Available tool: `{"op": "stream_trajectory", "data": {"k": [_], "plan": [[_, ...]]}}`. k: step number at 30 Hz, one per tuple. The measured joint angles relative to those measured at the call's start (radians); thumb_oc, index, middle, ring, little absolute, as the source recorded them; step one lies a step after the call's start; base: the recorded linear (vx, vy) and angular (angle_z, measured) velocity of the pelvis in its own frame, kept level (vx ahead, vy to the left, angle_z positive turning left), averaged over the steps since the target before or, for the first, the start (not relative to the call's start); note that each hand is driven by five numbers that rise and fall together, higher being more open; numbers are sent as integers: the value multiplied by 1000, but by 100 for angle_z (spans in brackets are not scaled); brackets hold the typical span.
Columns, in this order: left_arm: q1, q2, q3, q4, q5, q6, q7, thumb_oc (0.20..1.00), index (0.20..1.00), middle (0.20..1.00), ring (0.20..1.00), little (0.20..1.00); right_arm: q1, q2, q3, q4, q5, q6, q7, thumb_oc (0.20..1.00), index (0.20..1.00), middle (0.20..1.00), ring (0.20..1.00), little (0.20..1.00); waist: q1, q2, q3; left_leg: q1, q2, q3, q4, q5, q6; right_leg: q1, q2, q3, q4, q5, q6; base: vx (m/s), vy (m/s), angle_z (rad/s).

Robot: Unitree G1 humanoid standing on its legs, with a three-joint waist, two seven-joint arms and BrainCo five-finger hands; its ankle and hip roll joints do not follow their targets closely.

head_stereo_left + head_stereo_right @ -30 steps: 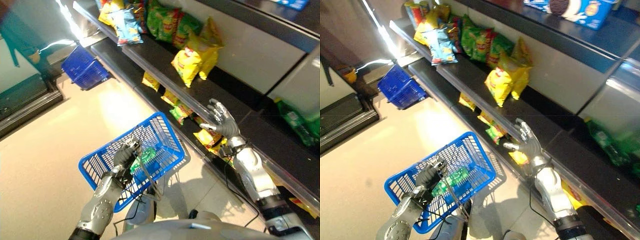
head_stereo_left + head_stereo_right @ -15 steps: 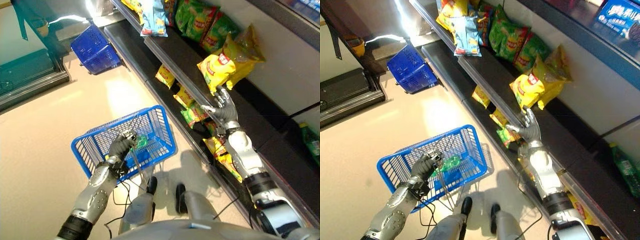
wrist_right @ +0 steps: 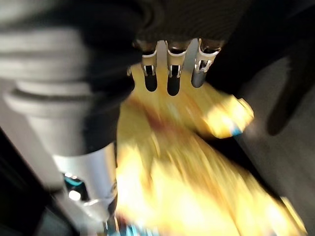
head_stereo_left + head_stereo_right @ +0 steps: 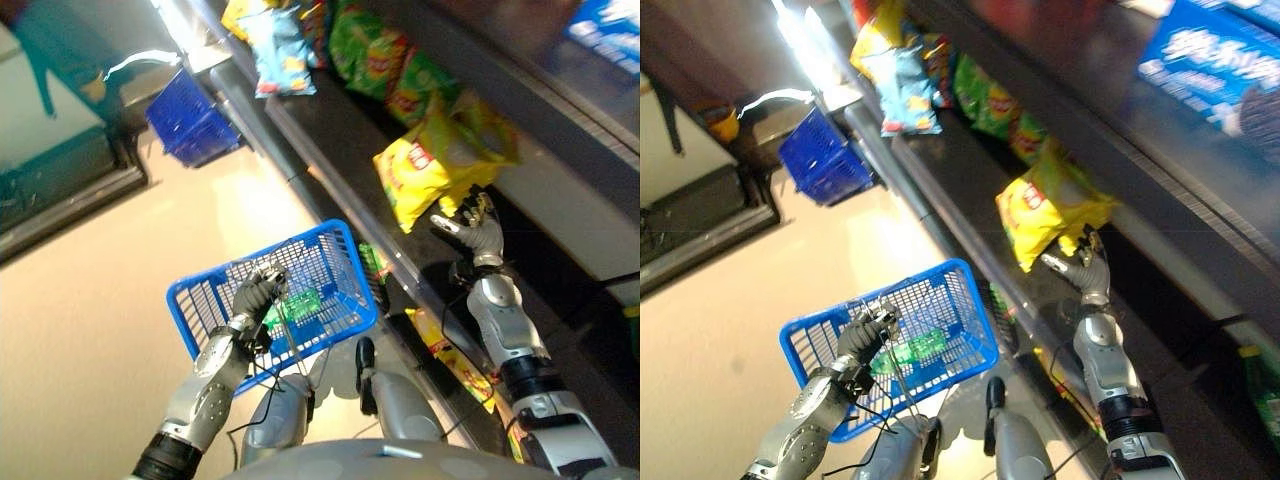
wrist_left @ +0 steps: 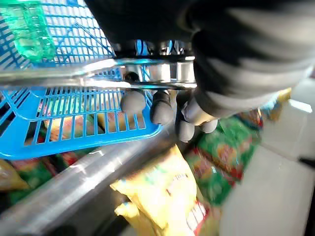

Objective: Pick up the snacks into the basket

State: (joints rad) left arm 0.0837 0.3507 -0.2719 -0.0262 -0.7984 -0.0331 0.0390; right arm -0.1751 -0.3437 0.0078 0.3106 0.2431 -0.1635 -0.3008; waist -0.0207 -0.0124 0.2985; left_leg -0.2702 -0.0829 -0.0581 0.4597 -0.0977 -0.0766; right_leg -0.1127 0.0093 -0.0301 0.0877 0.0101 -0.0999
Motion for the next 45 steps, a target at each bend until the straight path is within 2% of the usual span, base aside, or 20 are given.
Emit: {"op": "stream_trajectory", "data": {"k": [2,3,6,8,9,10,12,13,15,16,17,18,26,29,34,35,36,41,43,45], "plan": [[10,-7,31,0,0,-15,3,200,200,200,200,200,9,5,7,21,2,4,-5,1000,1000,1000,1000,1000,7,-8,6,28,9,-19,-211,22,29,22,25,83,-24,12,-13,188,118,-71],[25,-3,60,0,1,-23,10,200,200,200,200,200,17,15,18,45,2,3,-4,1000,1000,1000,1000,1000,30,-12,8,47,0,-121,-339,49,57,59,40,193,-57,27,6,155,110,-85],[31,3,104,-2,1,-44,15,200,200,200,200,200,62,16,42,44,1,3,21,1000,1000,1000,1000,1000,32,13,6,68,47,-127,-416,103,82,92,95,257,-70,6,26,111,191,-84],[35,2,113,-15,1,-81,19,200,200,200,200,200,55,11,44,45,-1,3,33,1000,1000,1000,1000,1000,40,30,0,83,84,-86,-448,167,60,37,100,213,-10,-54,23,56,154,-81],[35,4,112,-22,1,-81,19,200,200,200,200,200,49,10,44,44,-1,4,36,1000,1000,1000,1000,1000,39,31,0,83,89,-59,-463,189,47,16,87,180,14,-69,41,66,186,-60],[25,9,89,-25,1,-74,25,200,200,200,200,200,37,17,44,46,-1,6,42,1000,1000,1000,1000,1000,28,34,2,82,78,-26,-474,230,61,-14,60,165,49,-93,71,87,227,-57],[21,12,53,-25,1,-68,31,200,200,200,200,200,26,19,61,35,-1,10,48,1000,1000,1000,1000,1000,30,28,-1,88,60,15,-496,236,78,-45,24,158,90,-112,100,48,134,-53],[11,12,23,-25,1,-66,31,200,200,200,200,200,21,20,74,27,-1,13,56,1000,1000,1000,1000,1000,19,28,-1,85,40,23,-500,241,97,-51,0,156,87,-115,114,-36,110,-26],[-8,14,11,-25,0,-63,34,200,200,200,200,200,-8,19,117,21,-1,19,67,1000,1000,1000,1000,1000,11,22,3,84,21,22,-504,242,102,-80,-19,154,118,-123,139,-83,68,-22],[-14,25,31,-24,0,-64,43,200,200,200,200,200,-55,19,154,21,-5,22,82,1000,1000,1000,1000,1000,26,13,15,82,26,39,-505,238,107,-110,-26,128,146,-125,163,-32,20,-42],[-17,27,41,-23,0,-64,46,200,200,200,200,200,-71,22,163,21,-7,21,87,1000,1000,1000,1000,1000,36,8,18,82,25,48,-505,234,114,-116,-37,107,137,-120,167,61,0,-44],[-19,42,59,-22,0,-64,50,200,200,200,200,200,-95,27,168,27,-9,23,96,1000,1000,1000,1000,1000,46,0,22,81,22,56,-505,230,117,-109,-55,72,109,-109,168,81,2,-5],[-16,9,55,-21,0,-67,52,200,200,200,200,200,-106,26,205,23,21,31,142,1000,1000,1000,1000,1000,98,-4,27,79,26,-6,-500,221,103,-43,-39,37,29,-86,136,22,-17,20],[-21,1,45,-21,0,-66,54,200,200,200,200,200,-115,30,221,24,64,31,148,1000,1000,1000,1000,1000,86,-7,29,68,22,-31,-493,222,102,-31,-40,17,8,-82,131,-3,-31,27],[-32,2,8,-20,0,-63,66,200,200,200,200,200,-198,45,250,88,179,29,151,1000,1000,1000,1000,1000,105,-20,37,45,21,-61,-482,222,95,-25,-36,-19,-19,-77,125,-18,-34,19],[-37,3,3,-17,0,-62,69,200,200,200,200,200,-218,48,254,107,185,30,151,931,931,931,931,931,107,-22,38,45,21,-63,-481,221,94,-22,-36,-22,-22,-76,124,-24,-23,8],[-52,3,-12,-6,0,-61,71,200,200,200,200,200,-264,66,256,172,221,19,151,200,200,200,200,200,119,-23,39,42,22,-75,-480,222,92,-21,-35,-32,-25,-76,124,-36,-19,16],[-111,3,-71,9,-1,-59,72,200,200,200,200,200,-460,95,257,399,337,13,128,200,200,200,200,200,154,-20,54,13,20,-111,-463,225,82,-23,-30,-67,-37,-74,122,-33,-14,21],[-128,2,-87,9,-1,-59,73,200,200,200,200,200,-498,99,254,411,368,13,114,200,200,200,200,200,178,-21,74,11,21,-115,-463,226,80,-25,-28,-72,-37,-75,122,-7,-15,12],[-133,2,-97,9,-1,-59,74,200,200,200,200,200,-503,100,255,404,377,13,113,200,200,200,200,200,179,-20,80,7,18,-123,-463,227,80,-25,-30,-77,-37,-75,122,5,-5,12]]}}
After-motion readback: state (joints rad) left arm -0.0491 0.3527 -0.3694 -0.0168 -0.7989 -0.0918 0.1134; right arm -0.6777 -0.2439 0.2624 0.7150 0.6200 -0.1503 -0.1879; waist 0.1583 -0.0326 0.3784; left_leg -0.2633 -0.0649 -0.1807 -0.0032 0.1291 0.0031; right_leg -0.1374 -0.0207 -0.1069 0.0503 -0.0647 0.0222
